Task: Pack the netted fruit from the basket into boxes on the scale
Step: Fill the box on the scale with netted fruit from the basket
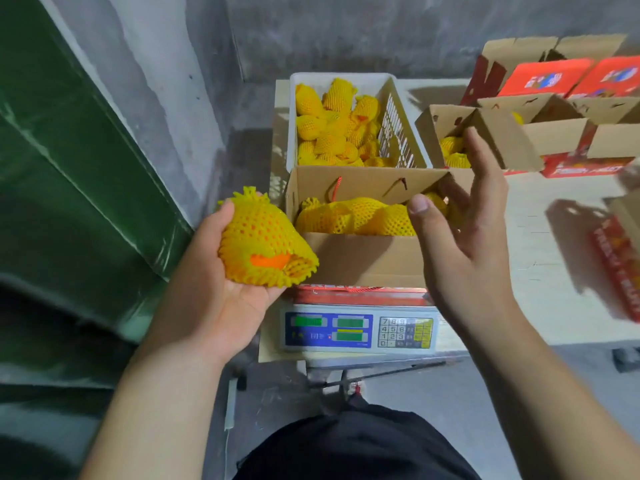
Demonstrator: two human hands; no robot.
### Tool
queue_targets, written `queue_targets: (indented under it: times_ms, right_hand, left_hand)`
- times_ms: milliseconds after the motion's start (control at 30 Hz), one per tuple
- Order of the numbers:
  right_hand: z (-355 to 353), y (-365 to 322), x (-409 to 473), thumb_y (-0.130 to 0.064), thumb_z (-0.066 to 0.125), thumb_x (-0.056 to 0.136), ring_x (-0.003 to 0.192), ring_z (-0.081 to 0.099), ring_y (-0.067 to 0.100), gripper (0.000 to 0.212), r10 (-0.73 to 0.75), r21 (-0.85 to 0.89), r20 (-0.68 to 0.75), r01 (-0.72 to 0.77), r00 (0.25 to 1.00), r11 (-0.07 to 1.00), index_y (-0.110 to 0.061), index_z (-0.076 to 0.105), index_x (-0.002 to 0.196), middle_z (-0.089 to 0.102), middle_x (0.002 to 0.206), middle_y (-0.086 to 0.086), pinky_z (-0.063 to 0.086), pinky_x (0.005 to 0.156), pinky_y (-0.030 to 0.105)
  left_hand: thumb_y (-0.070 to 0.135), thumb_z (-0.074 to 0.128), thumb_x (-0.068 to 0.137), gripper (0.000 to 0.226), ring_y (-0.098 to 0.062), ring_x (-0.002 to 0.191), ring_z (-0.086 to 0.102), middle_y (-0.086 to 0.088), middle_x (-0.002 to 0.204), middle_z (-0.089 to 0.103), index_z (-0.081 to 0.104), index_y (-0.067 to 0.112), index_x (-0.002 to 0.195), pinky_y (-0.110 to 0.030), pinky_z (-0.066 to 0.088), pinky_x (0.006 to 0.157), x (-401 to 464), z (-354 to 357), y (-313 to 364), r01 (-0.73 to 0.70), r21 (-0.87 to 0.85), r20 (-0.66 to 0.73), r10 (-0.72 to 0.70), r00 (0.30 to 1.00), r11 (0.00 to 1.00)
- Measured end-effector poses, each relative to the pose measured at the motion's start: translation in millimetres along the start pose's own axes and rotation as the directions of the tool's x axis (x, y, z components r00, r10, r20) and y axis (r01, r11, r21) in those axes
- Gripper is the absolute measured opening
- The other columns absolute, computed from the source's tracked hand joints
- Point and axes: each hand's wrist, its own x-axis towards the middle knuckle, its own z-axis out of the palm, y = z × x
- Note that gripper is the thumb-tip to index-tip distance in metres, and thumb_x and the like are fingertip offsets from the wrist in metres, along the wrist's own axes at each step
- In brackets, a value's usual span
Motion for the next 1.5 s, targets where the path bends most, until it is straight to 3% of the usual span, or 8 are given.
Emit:
queue_targets:
  times_ms: [233,333,533,667,900,1000,1267,1500]
  right_hand:
    - [12,-6,-9,-0.044,0.061,0.092,0.135,0.050,0.009,0.065,0.027,-0.031,0.061,-0.025,0.998,0.999,-0.035,0.039,0.153,0.041,0.156,-0.012,0.046,0.101,0.027]
    - [18,-15,-15,-0.032,0.063,0.095,0.134,0.052,0.009,0.061,0.057,0.033,0.102,-0.061,0.993,0.998,-0.029,0.041,0.151,0.047,0.151,-0.010,0.050,0.106,0.033]
    - [51,-38,-49,-0.041,0.079,0.085,0.124,0.058,0.001,0.083,0.175,0.089,0.603,-0.283,0.778,0.955,-0.037,0.034,0.154,0.055,0.133,-0.027,0.057,0.098,0.030]
    - [58,-27,-58,-0.005,0.085,0.082,0.108,0.067,0.003,0.075,0.261,0.181,0.525,-0.406,0.810,0.896,-0.032,0.046,0.140,0.066,0.114,-0.020,0.058,0.084,0.021]
    - [23,0,-5,-0.029,0.081,0.071,0.098,0.066,0.001,0.072,0.254,0.081,0.210,-0.275,0.944,0.958,-0.044,0.049,0.134,0.061,0.107,-0.028,0.058,0.071,0.020]
    - [11,11,36,-0.028,0.075,0.069,0.091,0.064,0.002,0.082,0.126,-0.099,0.109,-0.115,0.986,0.988,-0.031,0.045,0.144,0.060,0.112,-0.015,0.054,0.066,0.019]
    - [-5,35,83,-0.018,0.078,0.089,0.129,0.056,0.029,0.080,0.221,-0.617,0.489,0.155,0.844,0.772,-0.032,0.039,0.156,0.053,0.151,0.007,0.043,0.088,0.031]
    - [5,8,32,-0.027,0.077,0.092,0.127,0.060,0.007,0.056,0.203,-0.215,0.516,-0.103,0.832,0.971,-0.029,0.056,0.144,0.063,0.138,-0.011,0.054,0.105,0.039]
  left_hand:
    - [0.041,0.058,0.101,0.037,-0.027,0.098,0.079,-0.007,0.111,0.079,0.067,0.022,0.131,-0.049,0.064,0.074,-16,-16,6,-0.039,-0.005,-0.029,0.039,0.999,0.999]
    - [0.042,0.058,0.099,0.046,-0.032,0.102,0.077,-0.014,0.119,0.077,0.063,0.015,0.135,-0.051,0.064,0.078,-22,-17,5,-0.027,-0.004,-0.041,0.027,0.999,1.000]
    - [0.049,0.067,0.087,0.068,-0.036,0.113,0.073,-0.021,0.126,0.073,0.059,0.007,0.140,-0.051,0.062,0.090,-27,-9,-11,0.020,0.120,0.042,-0.025,0.999,0.993]
    - [0.052,0.055,0.099,0.064,-0.031,0.129,0.065,-0.018,0.138,0.067,0.055,0.010,0.147,-0.045,0.056,0.104,-27,-4,-23,0.058,0.207,0.239,-0.108,0.965,0.977]
    - [0.050,0.063,0.083,0.040,-0.009,0.130,0.062,0.026,0.123,0.071,0.071,0.049,0.122,-0.040,0.043,0.115,-15,0,-33,-0.176,0.486,0.186,0.095,0.978,0.856]
    - [0.047,0.065,0.083,0.029,-0.010,0.121,0.068,0.022,0.123,0.072,0.075,0.051,0.110,-0.038,0.047,0.111,-14,-4,-34,-0.202,0.543,0.225,0.090,0.970,0.815]
    - [0.041,0.060,0.088,0.025,-0.004,0.116,0.067,0.017,0.114,0.074,0.073,0.046,0.109,-0.040,0.049,0.110,-15,-5,-37,-0.337,0.683,0.239,0.237,0.942,0.648]
    - [0.033,0.059,0.097,0.022,0.002,0.111,0.068,0.023,0.114,0.073,0.073,0.046,0.108,-0.018,0.053,0.086,-14,-12,-40,-0.353,0.726,0.259,0.241,0.935,0.590]
